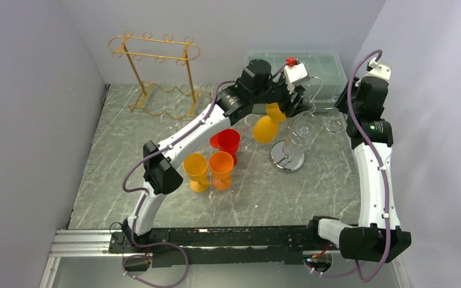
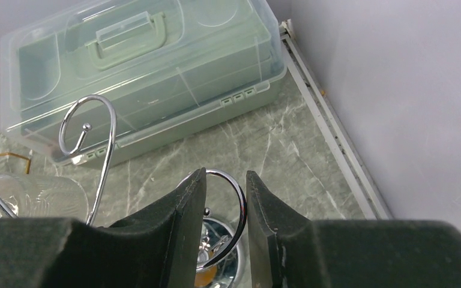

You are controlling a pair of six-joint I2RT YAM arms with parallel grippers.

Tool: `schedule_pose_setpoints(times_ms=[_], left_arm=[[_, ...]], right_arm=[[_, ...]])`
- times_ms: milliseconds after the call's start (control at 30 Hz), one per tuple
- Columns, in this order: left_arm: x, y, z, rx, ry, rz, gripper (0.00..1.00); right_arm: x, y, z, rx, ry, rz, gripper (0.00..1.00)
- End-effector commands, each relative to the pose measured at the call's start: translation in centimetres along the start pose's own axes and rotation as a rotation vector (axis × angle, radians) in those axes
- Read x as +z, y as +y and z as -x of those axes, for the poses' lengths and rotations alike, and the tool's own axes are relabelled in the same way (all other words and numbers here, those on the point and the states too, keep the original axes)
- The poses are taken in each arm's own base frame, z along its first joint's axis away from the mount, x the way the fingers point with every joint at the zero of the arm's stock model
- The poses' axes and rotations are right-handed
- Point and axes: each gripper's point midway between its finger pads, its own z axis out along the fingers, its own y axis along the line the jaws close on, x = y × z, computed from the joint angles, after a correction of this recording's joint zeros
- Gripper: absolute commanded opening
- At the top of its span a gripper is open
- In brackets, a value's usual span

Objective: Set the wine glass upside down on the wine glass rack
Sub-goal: Adjust the wine rack at the center of the board.

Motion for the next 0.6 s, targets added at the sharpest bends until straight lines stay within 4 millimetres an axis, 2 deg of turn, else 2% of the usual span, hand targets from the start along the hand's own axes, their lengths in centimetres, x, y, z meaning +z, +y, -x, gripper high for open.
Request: schedule_pose_setpoints(times_ms=[0, 333, 500, 567], left_arm=[[-2.6, -1.7, 5.0, 0.020, -0.072, -0.070, 0.70], [-0.8, -2.1, 4.7, 0.138, -0.084, -0.053, 0.69], [-0.1, -1.7, 5.1, 0.188, -0.106, -0.036, 0.63], [0.1, -1.4, 4.7, 0.201, -0.093, -0.027, 0.59]], right_arm=[[-0.2, 1.0, -0.8, 0.022, 0.032, 0.045, 0.33], [0.0, 0.8, -1.0, 0.011, 0.039, 0.036, 0.31], [-0.1, 0.8, -1.4, 0.011, 0.045, 0.041, 0.24], [-0.2, 0.7, -1.6, 0.012, 0.046, 0.041, 0.22]])
